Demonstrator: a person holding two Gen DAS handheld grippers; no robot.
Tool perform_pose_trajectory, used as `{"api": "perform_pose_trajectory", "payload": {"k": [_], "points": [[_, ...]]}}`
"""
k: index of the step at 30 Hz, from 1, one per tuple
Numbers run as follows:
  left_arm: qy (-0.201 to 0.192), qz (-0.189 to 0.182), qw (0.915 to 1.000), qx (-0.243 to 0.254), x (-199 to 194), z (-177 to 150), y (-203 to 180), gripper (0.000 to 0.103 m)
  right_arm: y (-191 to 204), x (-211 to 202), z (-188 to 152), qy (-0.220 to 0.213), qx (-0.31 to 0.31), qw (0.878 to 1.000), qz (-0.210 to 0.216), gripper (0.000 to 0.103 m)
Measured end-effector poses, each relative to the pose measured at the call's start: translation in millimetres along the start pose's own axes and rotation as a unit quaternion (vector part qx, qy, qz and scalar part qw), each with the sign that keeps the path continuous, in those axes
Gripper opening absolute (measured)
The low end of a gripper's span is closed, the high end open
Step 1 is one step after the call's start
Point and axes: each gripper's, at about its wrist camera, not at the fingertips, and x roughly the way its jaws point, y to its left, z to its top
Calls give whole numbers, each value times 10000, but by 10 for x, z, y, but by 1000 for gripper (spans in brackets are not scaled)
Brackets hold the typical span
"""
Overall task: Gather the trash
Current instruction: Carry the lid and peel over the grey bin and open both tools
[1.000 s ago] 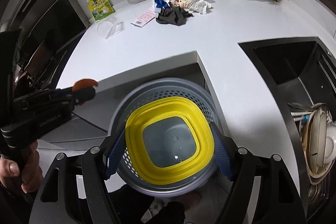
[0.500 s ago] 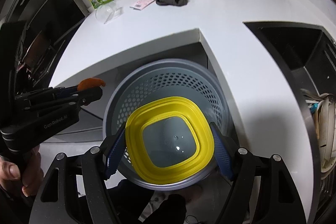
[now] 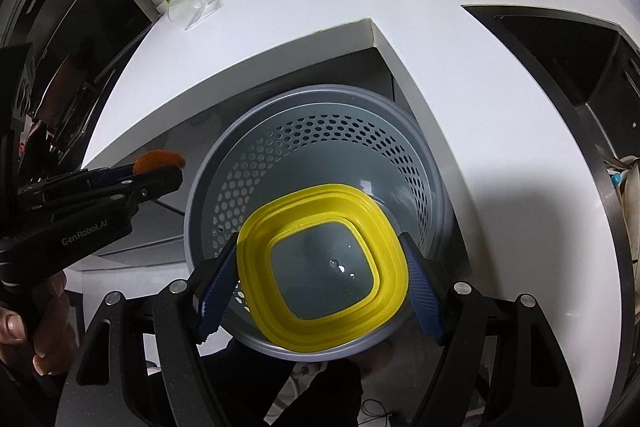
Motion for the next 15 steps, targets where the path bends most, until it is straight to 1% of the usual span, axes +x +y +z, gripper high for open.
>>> {"api": "perform_pose_trajectory", "payload": {"k": [2,4,6,15], "points": [[-24,19,10000,3,-6,3,-3,51,-1,-7,5,-26,-17,10000,21,74],[-58,22,10000,-4,-21,2,4,57,-1,1,16,-21,-28,10000,22,75],[-76,41,10000,-12,-28,13,5,58,-4,-1,18,-13,-18,10000,43,77],[-52,79,9999,-133,-18,21,59,59,-30,-32,13,-60,22,10000,25,78]]}}
